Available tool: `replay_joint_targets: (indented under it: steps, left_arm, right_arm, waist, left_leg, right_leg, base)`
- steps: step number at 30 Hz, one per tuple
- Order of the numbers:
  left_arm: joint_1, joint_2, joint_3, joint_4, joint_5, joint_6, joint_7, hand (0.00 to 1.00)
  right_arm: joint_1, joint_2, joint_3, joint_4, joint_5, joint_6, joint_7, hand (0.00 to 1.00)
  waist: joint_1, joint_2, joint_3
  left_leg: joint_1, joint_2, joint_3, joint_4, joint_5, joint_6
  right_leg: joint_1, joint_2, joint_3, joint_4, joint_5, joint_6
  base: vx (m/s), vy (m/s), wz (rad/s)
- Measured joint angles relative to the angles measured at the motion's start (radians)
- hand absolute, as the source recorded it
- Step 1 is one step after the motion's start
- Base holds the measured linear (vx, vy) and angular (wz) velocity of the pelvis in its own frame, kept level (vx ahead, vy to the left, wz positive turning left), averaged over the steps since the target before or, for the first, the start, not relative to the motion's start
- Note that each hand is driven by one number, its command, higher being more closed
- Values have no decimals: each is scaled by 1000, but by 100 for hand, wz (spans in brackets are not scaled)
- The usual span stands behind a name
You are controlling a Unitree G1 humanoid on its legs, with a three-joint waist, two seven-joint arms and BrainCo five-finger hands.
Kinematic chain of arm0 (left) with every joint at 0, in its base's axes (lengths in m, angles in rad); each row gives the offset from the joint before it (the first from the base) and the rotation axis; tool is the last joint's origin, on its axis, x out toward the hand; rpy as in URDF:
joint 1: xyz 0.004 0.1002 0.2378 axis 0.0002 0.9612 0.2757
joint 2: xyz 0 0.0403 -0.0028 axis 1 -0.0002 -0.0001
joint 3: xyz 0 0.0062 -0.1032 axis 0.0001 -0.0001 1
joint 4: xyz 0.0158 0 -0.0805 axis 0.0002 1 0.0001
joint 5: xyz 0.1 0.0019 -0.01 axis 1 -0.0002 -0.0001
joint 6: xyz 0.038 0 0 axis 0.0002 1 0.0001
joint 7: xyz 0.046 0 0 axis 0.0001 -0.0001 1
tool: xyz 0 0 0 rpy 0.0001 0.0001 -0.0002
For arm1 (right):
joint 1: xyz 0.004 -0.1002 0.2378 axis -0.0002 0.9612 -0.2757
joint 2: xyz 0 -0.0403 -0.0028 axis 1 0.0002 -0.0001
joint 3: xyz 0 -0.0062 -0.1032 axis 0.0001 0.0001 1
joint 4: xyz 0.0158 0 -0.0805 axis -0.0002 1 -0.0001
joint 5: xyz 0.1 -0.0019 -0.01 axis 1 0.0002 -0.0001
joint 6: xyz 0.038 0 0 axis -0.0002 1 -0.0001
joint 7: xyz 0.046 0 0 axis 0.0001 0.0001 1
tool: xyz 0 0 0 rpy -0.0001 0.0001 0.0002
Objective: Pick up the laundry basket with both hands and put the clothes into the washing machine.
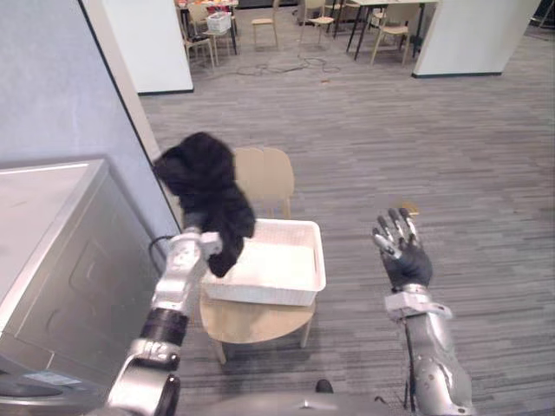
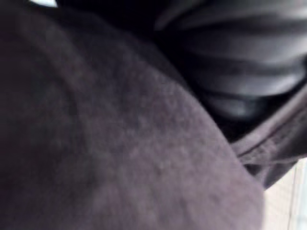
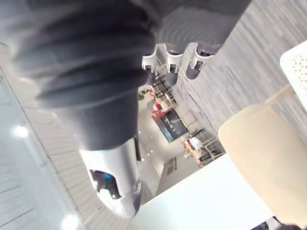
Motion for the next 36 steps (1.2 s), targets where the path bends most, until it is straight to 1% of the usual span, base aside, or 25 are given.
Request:
replay_joint_targets:
  steps: [1, 5, 6, 7, 8, 10, 12, 13, 15, 16, 18, 19, 21, 23, 24, 25, 26, 27, 28, 30, 32, 34, 36]
  left_arm:
    - [31, 1, 25, -26, -17, -1, 2, 100]
    - [129, -14, 78, -134, -24, -2, 9, 100]
    - [162, -24, 102, -169, -10, -5, 9, 100]
    - [192, -31, 128, -193, -4, -7, 8, 100]
    - [206, -36, 143, -203, 4, -8, 7, 100]
    - [255, -53, 181, -231, 30, -12, 5, 100]
    - [344, -76, 215, -257, 33, -23, -17, 100]
    - [370, -84, 222, -260, 33, -23, -20, 100]
    - [473, -123, 231, -260, 34, -23, -47, 100]
    - [499, -136, 231, -259, 35, -23, -54, 100]
    - [593, -182, 238, -245, 36, -22, -75, 100]
    - [608, -185, 240, -231, 36, -22, -82, 100]
    - [654, -198, 277, -158, 32, -22, -94, 100]
    - [670, -207, 312, -111, 23, -21, -96, 100]
    - [675, -209, 350, -52, 21, -21, -97, 100]
    - [676, -210, 366, -24, 16, -22, -100, 100]
    - [676, -211, 387, 38, 5, -21, -100, 100]
    - [674, -211, 415, 122, 4, -20, -100, 100]
    - [674, -211, 426, 157, 4, -20, -100, 100]
    - [669, -209, 448, 242, 4, -20, -100, 100]
    - [650, -203, 486, 412, 7, -17, -100, 100]
    - [633, -195, 519, 508, 12, -15, -100, 100]
    - [625, -194, 537, 539, 17, -15, -101, 100]
  right_arm:
    - [9, 16, -9, -7, 0, 8, 0, 0]
    - [39, 62, -52, -28, -10, 21, 2, 0]
    - [43, 74, -87, -24, -18, 28, 1, 0]
    - [43, 90, -132, -21, -20, 29, 0, 0]
    - [43, 96, -155, -17, -21, 29, -2, 0]
    - [41, 109, -233, 31, -41, 28, -8, 0]
    - [44, 132, -332, 149, -66, 29, -17, 0]
    - [45, 137, -350, 184, -72, 29, -25, 0]
    - [73, 172, -413, 285, -98, 32, -54, 0]
    - [86, 178, -424, 305, -98, 34, -56, 0]
    - [122, 210, -456, 378, -98, 43, -76, 0]
    - [132, 217, -460, 396, -98, 45, -82, 0]
    - [155, 249, -481, 484, -94, 52, -88, 0]
    - [159, 262, -495, 546, -77, 54, -87, 0]
    - [160, 263, -512, 624, -70, 55, -87, 0]
    - [158, 263, -523, 658, -59, 55, -86, 0]
    - [153, 262, -548, 727, -55, 54, -88, 0]
    - [145, 261, -588, 832, -50, 54, -87, 0]
    - [136, 260, -605, 877, -50, 54, -87, 0]
    - [119, 259, -639, 975, -49, 56, -87, 0]
    - [93, 259, -687, 1118, -38, 56, -85, 0]
    - [71, 259, -702, 1193, -41, 64, -84, 0]
    - [61, 255, -712, 1224, -43, 66, -82, 0]
  waist:
    - [0, -4, -1]
    - [1, -14, -9]
    - [1, -16, -11]
    - [2, -16, -11]
    - [2, -16, -11]
    - [4, -15, -11]
    - [7, -13, -12]
    - [8, -12, -12]
    - [24, -7, -9]
    - [29, -5, -7]
    - [48, 2, -8]
    - [53, 4, -7]
    - [65, 9, -4]
    - [75, 10, -12]
    - [83, 12, -16]
    - [89, 12, -17]
    - [98, 8, -20]
    - [105, 10, -21]
    - [109, 8, -22]
    - [111, 8, -22]
    - [114, 6, -23]
    - [114, 4, -23]
    - [114, 2, -22]
  left_leg:
    - [0, 0, 1, 0, -2, -1]
    - [0, -1, 4, 6, -8, 0]
    - [0, -1, 7, 6, -9, 2]
    - [0, -1, 9, 6, -8, 4]
    - [0, -2, 10, 6, -8, 5]
    - [0, -1, 11, 6, -9, 5]
    - [1, -1, 11, 6, -11, 5]
    - [2, -1, 11, 6, -12, 6]
    - [22, 0, 11, 5, -16, 5]
    - [31, 0, 11, 5, -19, 6]
    - [52, 1, 11, 0, -35, -2]
    - [56, 3, 11, 0, -39, 3]
    - [70, 7, 4, 0, -41, 4]
    - [71, 11, 3, 0, -41, 4]
    - [69, 15, 3, 0, -40, 4]
    - [70, 17, 3, 0, -40, 4]
    - [70, 19, 3, 0, -40, 3]
    - [70, 21, 2, 0, -38, 2]
    - [70, 22, 1, 0, -38, 1]
    - [70, 20, -2, 0, -38, 2]
    - [69, 15, -4, -1, -38, 2]
    - [66, 13, -4, -1, -39, 4]
    - [66, 13, -5, -1, -41, 5]
  right_leg:
    - [0, 0, 0, -5, 2, 0]
    - [1, 0, 2, -12, 5, -3]
    - [1, 0, 3, -14, 8, -4]
    - [2, 0, 4, -17, 14, 4]
    - [2, 0, 5, -18, 14, 4]
    - [3, 1, 5, -18, 14, 4]
    - [5, 1, 3, -19, 13, 4]
    - [7, 1, 3, -19, 13, 4]
    - [28, 1, 1, -19, 9, 6]
    - [39, 1, -1, -18, 6, 7]
    - [61, -2, -9, 1, -29, 9]
    - [68, -3, -14, 9, -36, 9]
    - [72, -6, -32, 42, -65, 10]
    - [73, -8, -45, 56, -75, 11]
    - [76, -9, -59, 62, -81, 10]
    - [79, -9, -63, 64, -82, 9]
    - [85, -11, -75, 65, -85, 9]
    - [91, -14, -88, 72, -93, 10]
    - [92, -16, -92, 77, -97, 10]
    - [99, -21, -104, 81, -105, 12]
    - [110, -28, -117, 76, -110, 13]
    - [111, -28, -117, 69, -110, 13]
    - [112, -27, -117, 63, -110, 13]
  base:
    - [0, 0, 0]
    - [24, 0, -3]
    - [27, -1, -5]
    - [26, -1, -5]
    - [26, -3, -4]
    - [0, 0, 0]
    - [0, 0, 0]
    - [0, 0, 0]
    - [0, 0, 0]
    - [-1, -2, 4]
    - [-27, 5, 10]
    - [-62, 3, 23]
    - [-56, -3, 24]
    - [-13, -7, 18]
    - [-4, -8, 19]
    - [-2, -10, 24]
    - [9, -11, 28]
    - [14, -9, 27]
    - [23, -3, 26]
    - [23, 4, 21]
    - [30, 13, 17]
    - [36, 15, -1]
    - [50, 10, -2]
